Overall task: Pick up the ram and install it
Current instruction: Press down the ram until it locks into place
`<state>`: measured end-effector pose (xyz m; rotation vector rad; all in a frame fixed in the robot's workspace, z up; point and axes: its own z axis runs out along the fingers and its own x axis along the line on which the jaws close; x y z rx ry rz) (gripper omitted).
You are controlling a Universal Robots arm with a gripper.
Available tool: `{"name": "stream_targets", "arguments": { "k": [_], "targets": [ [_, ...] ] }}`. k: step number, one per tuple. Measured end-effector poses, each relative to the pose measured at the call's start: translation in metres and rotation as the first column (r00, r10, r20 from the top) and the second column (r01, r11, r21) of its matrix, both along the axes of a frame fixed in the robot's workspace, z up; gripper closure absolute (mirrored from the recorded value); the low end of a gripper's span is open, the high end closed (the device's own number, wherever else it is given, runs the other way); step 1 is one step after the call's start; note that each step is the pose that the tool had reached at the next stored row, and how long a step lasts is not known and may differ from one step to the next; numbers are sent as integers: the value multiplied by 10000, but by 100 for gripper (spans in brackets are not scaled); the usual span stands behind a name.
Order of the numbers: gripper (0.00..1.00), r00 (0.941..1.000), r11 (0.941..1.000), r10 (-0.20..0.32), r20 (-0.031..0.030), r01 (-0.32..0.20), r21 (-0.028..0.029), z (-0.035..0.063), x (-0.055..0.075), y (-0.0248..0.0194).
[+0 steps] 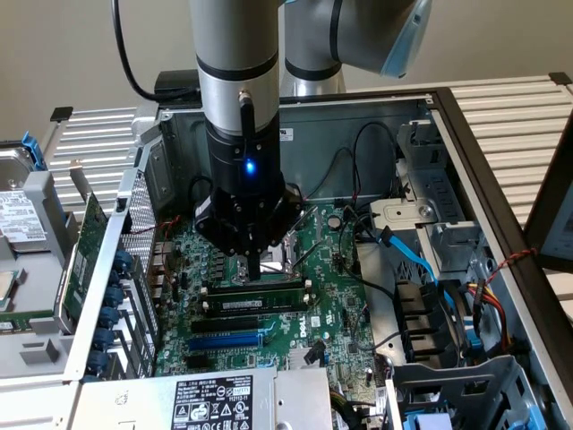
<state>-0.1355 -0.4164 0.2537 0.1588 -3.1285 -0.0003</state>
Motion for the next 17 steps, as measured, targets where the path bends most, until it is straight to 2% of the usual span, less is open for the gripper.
{"name": "stream_targets", "arguments": {
  "k": [9, 12, 17],
  "targets": [
    [89, 9958, 9956, -914, 87, 916, -211, -2, 0, 0],
    [89, 9927, 9925, -1199, 95, 1201, -226, -1, 0, -1],
    [89, 9927, 9925, -1201, 96, 1203, -224, -2, 0, 0]
  ]
}}
